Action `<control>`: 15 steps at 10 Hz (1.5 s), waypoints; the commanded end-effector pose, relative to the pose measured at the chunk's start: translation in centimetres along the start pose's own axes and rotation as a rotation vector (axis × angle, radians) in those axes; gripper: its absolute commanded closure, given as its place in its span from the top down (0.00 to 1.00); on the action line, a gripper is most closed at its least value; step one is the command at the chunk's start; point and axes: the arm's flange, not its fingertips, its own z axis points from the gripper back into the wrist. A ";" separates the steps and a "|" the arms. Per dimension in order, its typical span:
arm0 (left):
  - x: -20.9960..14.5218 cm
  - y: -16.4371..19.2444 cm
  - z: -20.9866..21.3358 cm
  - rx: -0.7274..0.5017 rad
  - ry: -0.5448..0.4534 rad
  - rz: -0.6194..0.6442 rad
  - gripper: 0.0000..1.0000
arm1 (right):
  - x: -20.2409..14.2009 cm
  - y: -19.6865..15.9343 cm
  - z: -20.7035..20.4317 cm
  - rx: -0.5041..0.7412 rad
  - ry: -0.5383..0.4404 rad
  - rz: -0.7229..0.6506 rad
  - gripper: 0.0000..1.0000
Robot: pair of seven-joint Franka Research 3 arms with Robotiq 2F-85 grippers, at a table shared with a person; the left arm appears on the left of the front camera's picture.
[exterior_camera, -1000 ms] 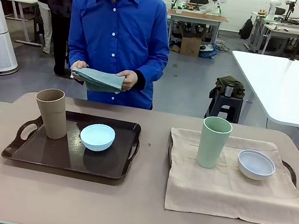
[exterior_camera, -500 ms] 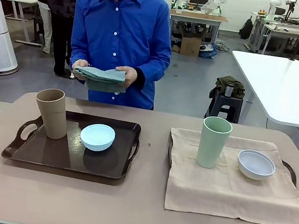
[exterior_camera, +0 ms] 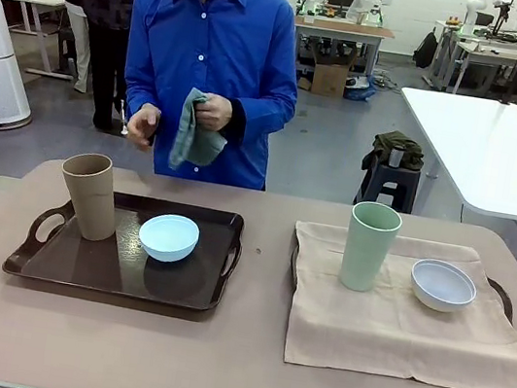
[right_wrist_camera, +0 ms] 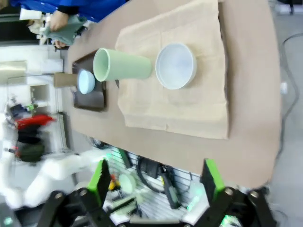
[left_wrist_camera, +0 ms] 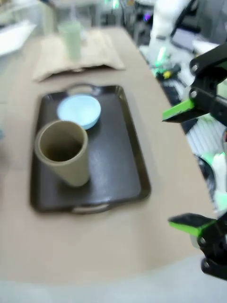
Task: Set up a tray with a mat and arrange the tableware.
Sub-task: Pick up the Picnic Bowl and Reusable plastic cup from the Handle tray in front of the human's position and hold them in the air.
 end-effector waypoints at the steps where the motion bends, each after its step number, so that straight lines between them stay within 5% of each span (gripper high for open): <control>1: 3.6 0.6 1.4 0.038 0.015 -0.239 1.00 | 2.9 5.7 -0.8 -0.148 0.041 0.073 1.00; 3: 5.2 -0.2 2.0 0.067 0.103 -0.500 1.00 | 4.6 12.6 -3.2 -0.207 0.077 0.161 1.00; 6: 6.9 -1.9 2.1 -0.152 0.163 -0.816 1.00 | 5.9 23.7 -8.8 -0.268 0.138 0.280 1.00; 10: 8.3 -1.1 -2.3 -0.316 0.178 -0.807 1.00 | 9.0 33.0 -18.4 -0.300 0.145 0.191 1.00; 12: 7.0 -2.2 -1.7 -0.384 0.137 -0.688 1.00 | 8.7 32.8 -19.0 -0.192 0.231 0.208 1.00; 13: 7.6 -1.3 -3.7 -0.315 0.177 -0.792 1.00 | 8.0 33.2 -19.6 -0.269 0.159 0.219 1.00; 15: 7.6 -1.3 -3.7 -0.315 0.177 -0.792 1.00 | 8.0 33.2 -19.6 -0.269 0.159 0.219 1.00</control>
